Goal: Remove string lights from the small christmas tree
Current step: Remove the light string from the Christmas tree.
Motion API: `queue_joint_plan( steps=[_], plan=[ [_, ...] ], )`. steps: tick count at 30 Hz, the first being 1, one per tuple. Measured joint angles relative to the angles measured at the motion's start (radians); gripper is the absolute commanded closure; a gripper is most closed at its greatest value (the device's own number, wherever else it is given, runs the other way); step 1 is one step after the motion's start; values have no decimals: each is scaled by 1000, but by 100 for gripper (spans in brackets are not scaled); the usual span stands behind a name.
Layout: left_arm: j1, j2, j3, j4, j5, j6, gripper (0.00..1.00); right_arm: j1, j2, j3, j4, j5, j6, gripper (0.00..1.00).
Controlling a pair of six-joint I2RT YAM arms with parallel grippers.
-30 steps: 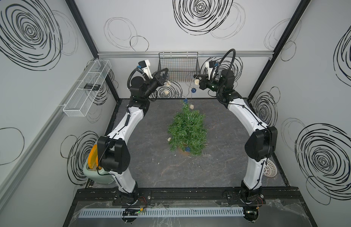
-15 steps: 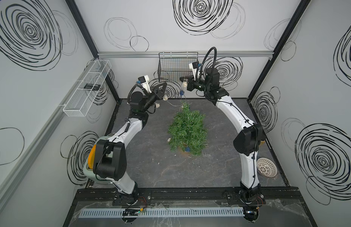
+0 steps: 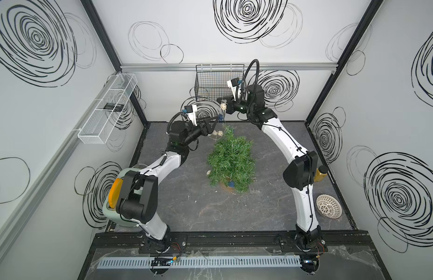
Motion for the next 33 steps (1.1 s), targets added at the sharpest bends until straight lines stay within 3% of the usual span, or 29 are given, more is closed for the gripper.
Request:
queue_joint_plan(
  steps=[7, 14, 33],
  plan=[
    [8, 4, -3, 3, 8, 0, 23, 23, 2, 11, -1, -4, 1, 100],
    [49, 4, -26, -11, 3, 8, 43, 27, 2, 11, 0, -3, 13, 100],
    [0, 78, 42, -166, -27, 159, 42, 53, 0, 0, 14, -29, 21, 100]
  ],
)
